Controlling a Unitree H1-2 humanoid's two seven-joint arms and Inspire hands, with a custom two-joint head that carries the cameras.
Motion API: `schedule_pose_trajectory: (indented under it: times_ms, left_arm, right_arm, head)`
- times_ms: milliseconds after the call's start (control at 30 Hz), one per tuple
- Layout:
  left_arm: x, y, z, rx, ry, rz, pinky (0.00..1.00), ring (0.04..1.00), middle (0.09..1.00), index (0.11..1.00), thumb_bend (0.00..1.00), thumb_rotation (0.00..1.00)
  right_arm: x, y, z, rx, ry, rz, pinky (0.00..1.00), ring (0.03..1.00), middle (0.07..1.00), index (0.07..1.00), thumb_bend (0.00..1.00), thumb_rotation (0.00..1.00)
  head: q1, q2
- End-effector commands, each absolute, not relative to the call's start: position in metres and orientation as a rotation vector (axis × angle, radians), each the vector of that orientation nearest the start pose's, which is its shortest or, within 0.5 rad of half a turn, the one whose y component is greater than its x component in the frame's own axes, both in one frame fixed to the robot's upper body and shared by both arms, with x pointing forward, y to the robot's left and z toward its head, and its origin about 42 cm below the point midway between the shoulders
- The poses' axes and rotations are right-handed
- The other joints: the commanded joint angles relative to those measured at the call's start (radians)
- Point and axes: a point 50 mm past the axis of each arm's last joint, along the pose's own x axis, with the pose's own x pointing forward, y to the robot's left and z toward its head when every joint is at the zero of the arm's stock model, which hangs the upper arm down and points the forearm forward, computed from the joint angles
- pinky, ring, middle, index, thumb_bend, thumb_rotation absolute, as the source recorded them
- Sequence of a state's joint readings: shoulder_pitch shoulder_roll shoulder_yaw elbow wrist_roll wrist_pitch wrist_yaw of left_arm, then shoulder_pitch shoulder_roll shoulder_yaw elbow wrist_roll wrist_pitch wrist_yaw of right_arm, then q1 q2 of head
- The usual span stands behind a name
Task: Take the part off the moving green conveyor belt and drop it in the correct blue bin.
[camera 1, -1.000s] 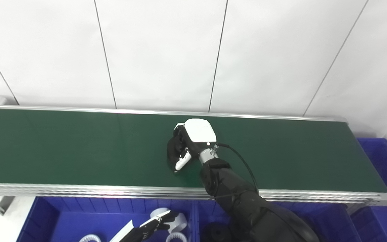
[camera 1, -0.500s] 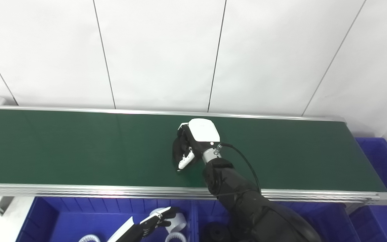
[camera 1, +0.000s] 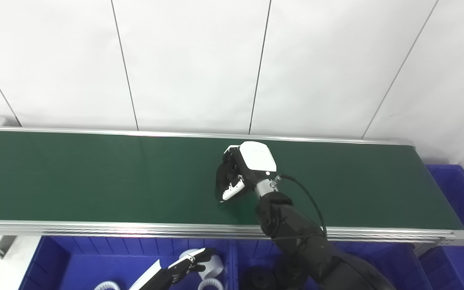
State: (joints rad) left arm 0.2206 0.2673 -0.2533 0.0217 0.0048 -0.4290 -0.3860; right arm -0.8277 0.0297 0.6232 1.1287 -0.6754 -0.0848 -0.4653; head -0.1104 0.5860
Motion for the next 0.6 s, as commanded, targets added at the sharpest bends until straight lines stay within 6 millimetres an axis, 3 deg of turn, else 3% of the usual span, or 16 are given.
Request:
schedule_pose_trajectory:
  times_ms: [0,567]
  left_arm:
    - [0.191,0.221,0.065,0.223,-0.173,-0.660,0.88,0.930,0.947,0.914,0.39,0.64]
    - [0.196,0.217,0.063,0.224,-0.175,-0.673,0.89,0.935,0.947,0.914,0.36,0.62]
  right_arm:
    - [0.466,-0.050,0.121,-1.167,-0.287,0.346,0.32,0.437,0.534,0.560,0.49,0.00]
    - [0.451,-0.076,0.162,-1.110,-0.310,0.323,0.33,0.437,0.514,0.565,0.49,0.00]
  head:
    - [-0.002,0.002]
    - [-0.015,0.005]
